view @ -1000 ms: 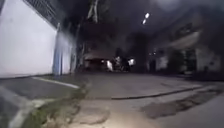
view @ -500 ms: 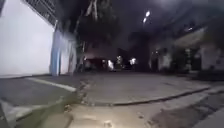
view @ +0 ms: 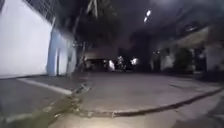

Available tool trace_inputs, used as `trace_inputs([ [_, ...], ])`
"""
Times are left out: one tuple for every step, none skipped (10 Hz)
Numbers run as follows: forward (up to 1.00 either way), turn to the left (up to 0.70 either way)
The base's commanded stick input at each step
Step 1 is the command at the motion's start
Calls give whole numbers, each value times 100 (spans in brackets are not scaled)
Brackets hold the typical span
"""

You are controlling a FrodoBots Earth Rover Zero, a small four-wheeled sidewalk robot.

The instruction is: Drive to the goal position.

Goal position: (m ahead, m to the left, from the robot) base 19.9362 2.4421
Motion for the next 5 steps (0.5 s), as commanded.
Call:
trace_inputs([
  [70, 35],
  [70, 35],
  [70, 23],
  [70, 7],
  [70, 0],
])
